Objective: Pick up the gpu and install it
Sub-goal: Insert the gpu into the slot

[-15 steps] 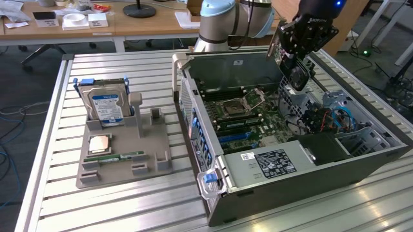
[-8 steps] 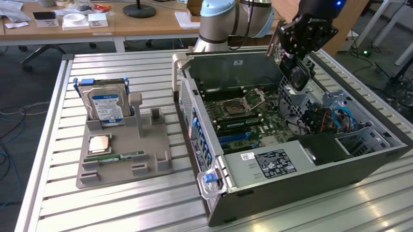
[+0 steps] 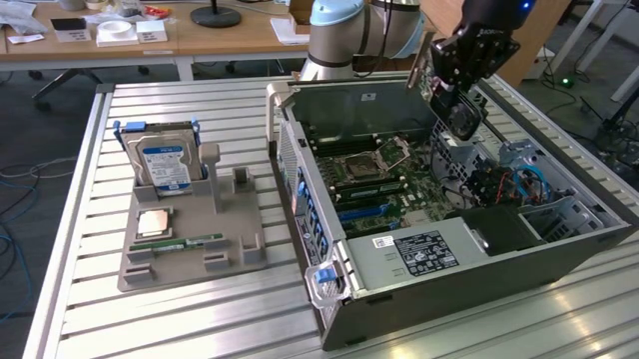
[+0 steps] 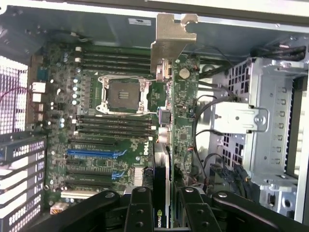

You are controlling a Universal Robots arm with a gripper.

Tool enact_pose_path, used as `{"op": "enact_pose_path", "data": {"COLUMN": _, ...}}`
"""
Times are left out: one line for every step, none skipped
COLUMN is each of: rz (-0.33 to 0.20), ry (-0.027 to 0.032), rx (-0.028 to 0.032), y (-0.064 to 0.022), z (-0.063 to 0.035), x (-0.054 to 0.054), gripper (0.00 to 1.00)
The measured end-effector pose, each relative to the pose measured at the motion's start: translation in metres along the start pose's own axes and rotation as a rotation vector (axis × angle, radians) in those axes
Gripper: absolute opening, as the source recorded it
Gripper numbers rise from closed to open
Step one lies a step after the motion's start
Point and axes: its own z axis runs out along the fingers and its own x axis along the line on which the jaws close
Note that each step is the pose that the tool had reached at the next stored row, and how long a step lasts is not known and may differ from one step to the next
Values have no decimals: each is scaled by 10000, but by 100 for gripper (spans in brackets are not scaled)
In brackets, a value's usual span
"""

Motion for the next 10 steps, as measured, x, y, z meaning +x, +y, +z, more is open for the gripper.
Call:
{"op": "enact_pose_path", "data": {"rz": -162, "ry": 7, "rx": -4, "y": 0, "z": 1, "x": 0, "gripper": 26}}
{"op": "enact_pose_path", "data": {"rz": -326, "ry": 15, "rx": -8, "y": 0, "z": 2, "x": 0, "gripper": 26}}
{"op": "enact_pose_path", "data": {"rz": -501, "ry": 24, "rx": -12, "y": 0, "z": 2, "x": -1, "gripper": 26}}
{"op": "enact_pose_path", "data": {"rz": -662, "ry": 31, "rx": -16, "y": 0, "z": 3, "x": -1, "gripper": 26}}
{"op": "enact_pose_path", "data": {"rz": -827, "ry": 39, "rx": -19, "y": 0, "z": 3, "x": -1, "gripper": 26}}
{"op": "enact_pose_path", "data": {"rz": -996, "ry": 47, "rx": -23, "y": 0, "z": 4, "x": -1, "gripper": 26}}
{"op": "enact_pose_path", "data": {"rz": -1162, "ry": 55, "rx": -27, "y": 0, "z": 5, "x": -1, "gripper": 26}}
{"op": "enact_pose_path", "data": {"rz": -1327, "ry": 63, "rx": -31, "y": 0, "z": 5, "x": -1, "gripper": 26}}
{"op": "enact_pose_path", "data": {"rz": -1494, "ry": 71, "rx": -34, "y": 0, "z": 6, "x": -1, "gripper": 26}}
{"op": "enact_pose_path", "data": {"rz": -1661, "ry": 79, "rx": -38, "y": 0, "z": 7, "x": -1, "gripper": 26}}
